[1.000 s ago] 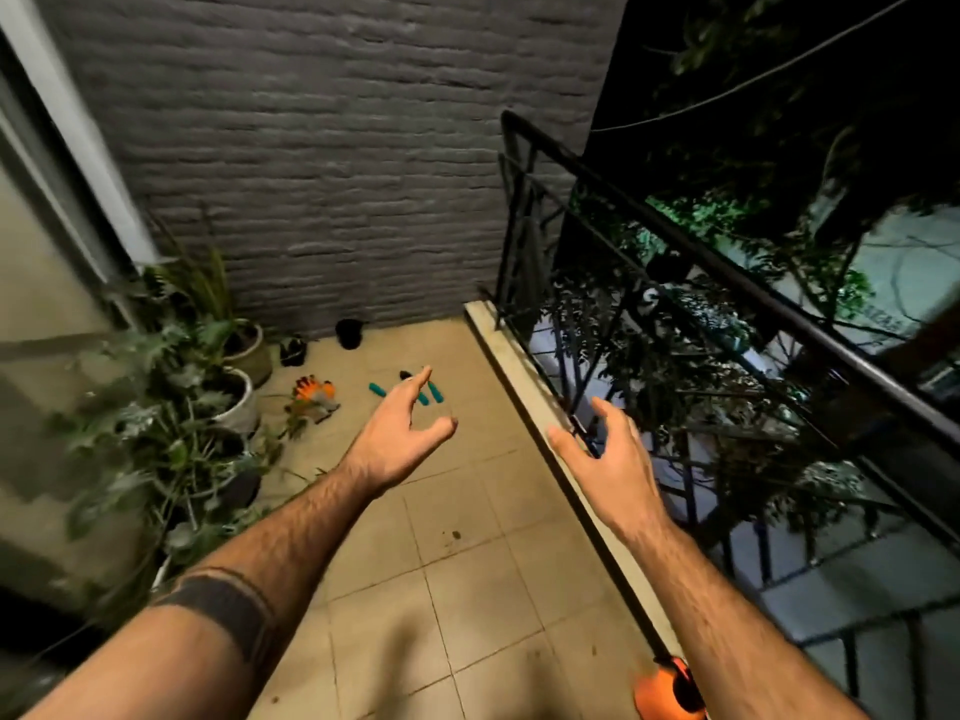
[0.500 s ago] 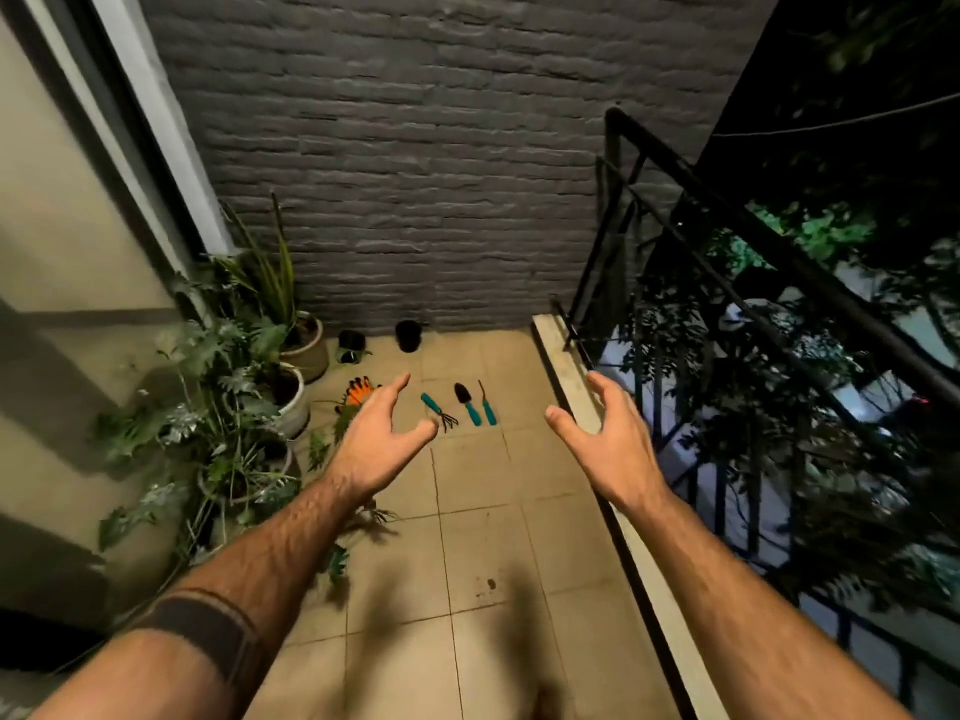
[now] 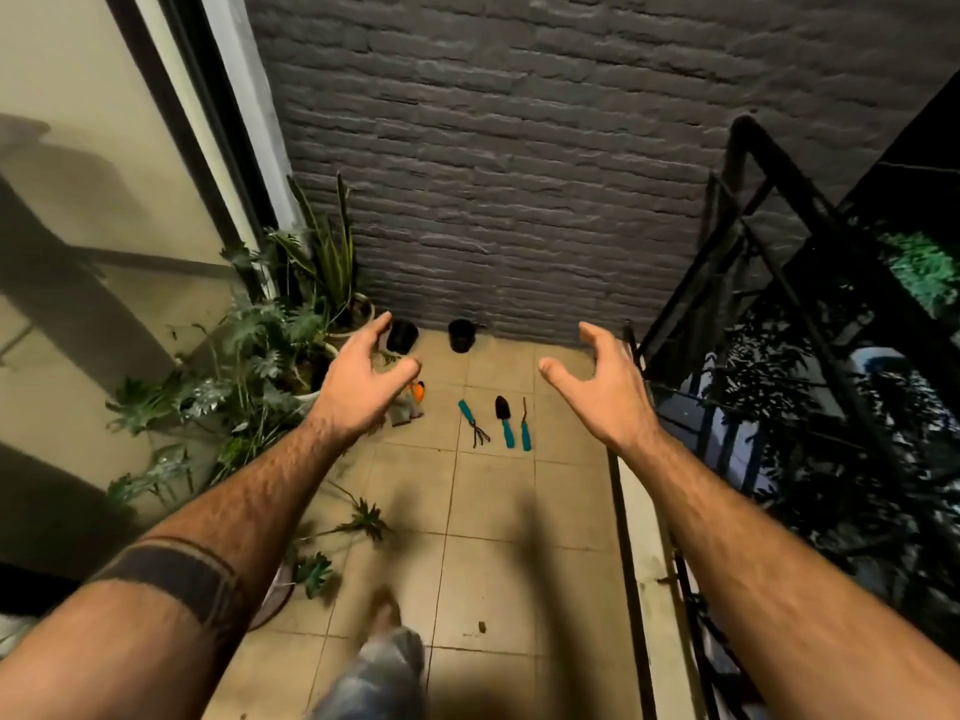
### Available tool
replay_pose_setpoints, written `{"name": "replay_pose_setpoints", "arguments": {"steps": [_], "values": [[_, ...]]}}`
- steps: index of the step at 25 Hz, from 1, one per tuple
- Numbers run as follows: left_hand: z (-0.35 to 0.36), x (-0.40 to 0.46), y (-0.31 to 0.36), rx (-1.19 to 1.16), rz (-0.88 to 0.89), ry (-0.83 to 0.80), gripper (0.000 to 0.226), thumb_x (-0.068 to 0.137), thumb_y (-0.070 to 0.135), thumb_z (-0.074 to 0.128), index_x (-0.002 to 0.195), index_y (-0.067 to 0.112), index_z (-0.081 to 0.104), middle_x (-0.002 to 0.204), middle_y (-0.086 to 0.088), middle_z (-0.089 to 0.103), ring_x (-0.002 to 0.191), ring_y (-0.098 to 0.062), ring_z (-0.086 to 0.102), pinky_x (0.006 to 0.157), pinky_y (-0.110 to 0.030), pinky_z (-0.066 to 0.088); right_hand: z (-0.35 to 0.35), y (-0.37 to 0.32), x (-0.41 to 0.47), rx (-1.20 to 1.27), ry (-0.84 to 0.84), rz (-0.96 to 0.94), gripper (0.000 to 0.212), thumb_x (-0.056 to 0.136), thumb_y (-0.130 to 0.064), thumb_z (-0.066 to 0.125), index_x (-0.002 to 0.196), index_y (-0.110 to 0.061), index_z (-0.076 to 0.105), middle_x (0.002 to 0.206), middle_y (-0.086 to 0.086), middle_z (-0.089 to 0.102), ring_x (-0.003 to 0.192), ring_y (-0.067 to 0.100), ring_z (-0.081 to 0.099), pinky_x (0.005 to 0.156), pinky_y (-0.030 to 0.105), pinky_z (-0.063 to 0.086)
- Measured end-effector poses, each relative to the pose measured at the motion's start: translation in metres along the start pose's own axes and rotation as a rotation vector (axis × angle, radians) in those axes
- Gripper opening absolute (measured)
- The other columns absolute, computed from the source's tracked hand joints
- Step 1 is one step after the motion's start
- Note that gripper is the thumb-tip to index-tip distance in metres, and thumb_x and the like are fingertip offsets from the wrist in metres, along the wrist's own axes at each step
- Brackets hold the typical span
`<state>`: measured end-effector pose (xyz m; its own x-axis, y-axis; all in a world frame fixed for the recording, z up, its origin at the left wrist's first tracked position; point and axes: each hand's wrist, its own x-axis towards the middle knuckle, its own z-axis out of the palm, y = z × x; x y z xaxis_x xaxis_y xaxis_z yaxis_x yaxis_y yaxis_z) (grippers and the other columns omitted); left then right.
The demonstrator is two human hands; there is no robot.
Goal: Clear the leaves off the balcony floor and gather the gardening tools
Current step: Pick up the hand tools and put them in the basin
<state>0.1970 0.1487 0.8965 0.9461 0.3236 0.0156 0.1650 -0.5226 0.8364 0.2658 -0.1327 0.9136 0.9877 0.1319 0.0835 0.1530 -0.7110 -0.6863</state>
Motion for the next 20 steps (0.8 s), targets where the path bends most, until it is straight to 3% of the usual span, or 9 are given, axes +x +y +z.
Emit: {"name": "replay_pose_setpoints", "arguments": {"steps": [4,10,14,20], "values": [[0.017,0.082,-0.021,-0.013,-0.037,-0.03,0.096,0.07,0.067,0.057,0.153,0.022,0.037,0.154,-0.001,0.045,0.139,-0.016,0.044,0.119,-0.038,0.033,0.02,0.008,0.059,-0.022,-0.001,0.037,0.084,0.083,-0.063,0.066,0.152,-0.024,0.036,0.154,0.001,0.043,0.138,0.017,0.044,0.112,0.037,0.04],[0.045,0.187,-0.034,-0.054,-0.033,-0.122,0.076,0.087,0.043,0.069,0.153,0.02,0.037,0.154,-0.004,0.043,0.14,-0.017,0.043,0.114,-0.026,0.028,0.031,0.013,0.142,-0.04,0.051,0.158,0.08,0.085,-0.055,0.07,0.15,-0.02,0.04,0.151,0.001,0.047,0.137,0.017,0.045,0.112,0.03,0.036],[0.067,0.228,-0.034,-0.09,-0.074,-0.167,0.074,0.09,0.04,0.068,0.153,0.022,0.036,0.152,-0.001,0.046,0.138,-0.015,0.044,0.117,-0.033,0.032,0.039,0.024,0.186,-0.076,0.024,0.196,0.078,0.085,-0.051,0.071,0.15,-0.019,0.041,0.148,0.002,0.051,0.135,0.018,0.048,0.11,0.03,0.037],[0.106,0.272,-0.021,-0.105,-0.151,-0.144,0.072,0.09,0.035,0.069,0.153,0.021,0.036,0.15,0.0,0.049,0.135,-0.014,0.046,0.105,-0.025,0.034,0.042,0.063,0.282,-0.072,-0.074,0.177,0.077,0.086,-0.049,0.07,0.15,-0.019,0.04,0.148,0.005,0.051,0.135,0.023,0.049,0.111,0.037,0.04]]}}
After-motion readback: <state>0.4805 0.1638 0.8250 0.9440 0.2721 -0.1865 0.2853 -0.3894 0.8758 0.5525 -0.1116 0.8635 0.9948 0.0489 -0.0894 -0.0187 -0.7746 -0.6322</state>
